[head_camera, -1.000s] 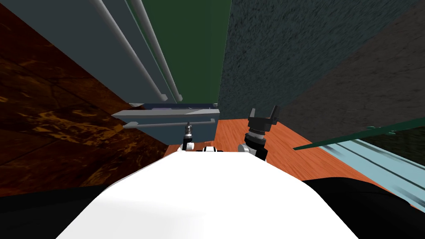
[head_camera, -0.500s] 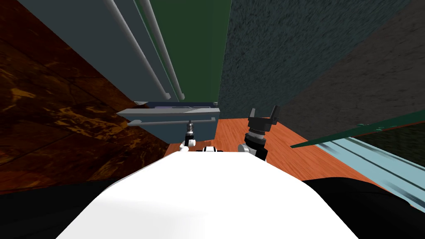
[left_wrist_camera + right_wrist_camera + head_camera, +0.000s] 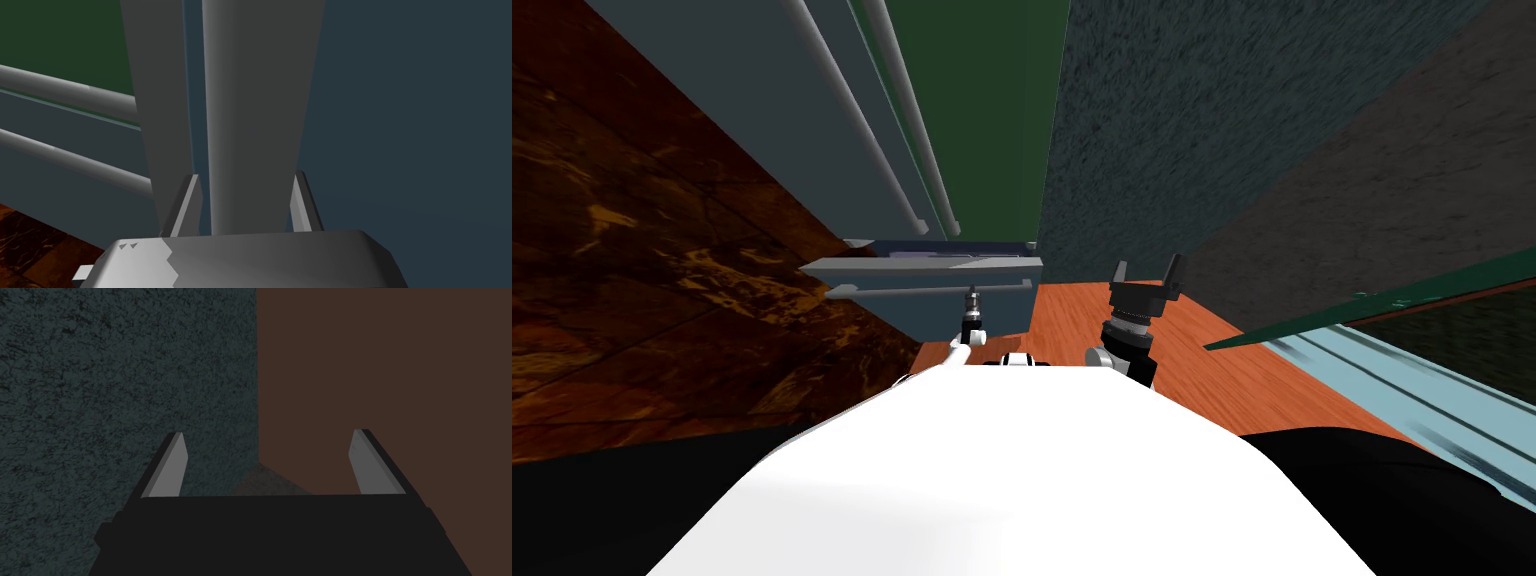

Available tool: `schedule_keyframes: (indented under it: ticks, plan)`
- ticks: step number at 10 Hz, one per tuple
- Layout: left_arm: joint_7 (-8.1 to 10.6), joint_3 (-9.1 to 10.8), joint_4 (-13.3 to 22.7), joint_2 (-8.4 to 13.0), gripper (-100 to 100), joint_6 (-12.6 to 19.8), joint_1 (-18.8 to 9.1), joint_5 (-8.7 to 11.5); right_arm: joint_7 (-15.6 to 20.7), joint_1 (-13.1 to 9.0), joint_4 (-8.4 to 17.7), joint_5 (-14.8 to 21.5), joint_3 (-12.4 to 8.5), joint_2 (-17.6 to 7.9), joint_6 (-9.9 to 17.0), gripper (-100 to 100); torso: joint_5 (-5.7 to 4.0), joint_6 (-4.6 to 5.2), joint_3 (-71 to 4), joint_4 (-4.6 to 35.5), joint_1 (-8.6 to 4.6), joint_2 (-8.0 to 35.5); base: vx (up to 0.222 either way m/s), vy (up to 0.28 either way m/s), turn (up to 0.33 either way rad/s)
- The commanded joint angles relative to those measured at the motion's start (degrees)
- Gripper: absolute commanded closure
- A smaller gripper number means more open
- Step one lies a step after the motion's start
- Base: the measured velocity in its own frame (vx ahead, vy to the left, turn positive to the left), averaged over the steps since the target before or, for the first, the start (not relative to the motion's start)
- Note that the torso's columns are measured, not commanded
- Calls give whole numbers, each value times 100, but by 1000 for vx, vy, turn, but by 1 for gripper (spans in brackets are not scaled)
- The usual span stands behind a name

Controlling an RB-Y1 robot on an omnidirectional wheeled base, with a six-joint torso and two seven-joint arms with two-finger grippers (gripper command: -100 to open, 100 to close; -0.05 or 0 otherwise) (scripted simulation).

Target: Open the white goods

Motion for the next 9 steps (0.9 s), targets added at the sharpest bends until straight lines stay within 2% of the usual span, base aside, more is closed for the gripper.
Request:
schedule_keyframes:
  ticks: [1, 2, 5, 6, 7, 9]
  plan:
    - [4, 26, 265, -9, 100, -82, -306, 1, 0, 1, 0, 0, 0, 0, 0, 0, -3, 5, -8, 4, -5, -15, -11, 3, 10]
    - [3, 45, 382, 11, 100, -71, -286, 15, 0, 2, 0, 0, 0, 0, 0, 0, -9, 9, -13, 12, -14, -21, 6, 6, 1]
    - [451, 289, -85, 415, 100, 8, 227, 15, 0, 0, 0, 0, 1, 1, 0, 0, 8, -2, -5, -26, -13, -13, -39, -107, -141]
    - [451, 289, -85, 415, 100, 8, 227, 15, 0, 0, 0, 0, 2, 2, 0, 0, 11, -4, -11, -29, -2, -23, -64, -102, -25]
    - [601, 369, -247, 550, 100, 33, 401, 15, 0, 1, 0, 0, 0, 1, 0, 0, 13, 7, -14, -21, 16, -27, -43, -79, -96]
    - [601, 369, -247, 550, 100, 33, 401, 15, 0, 1, 0, 0, 0, 0, 0, 0, 14, 3, -22, -22, 23, -41, -18, -43, -27]
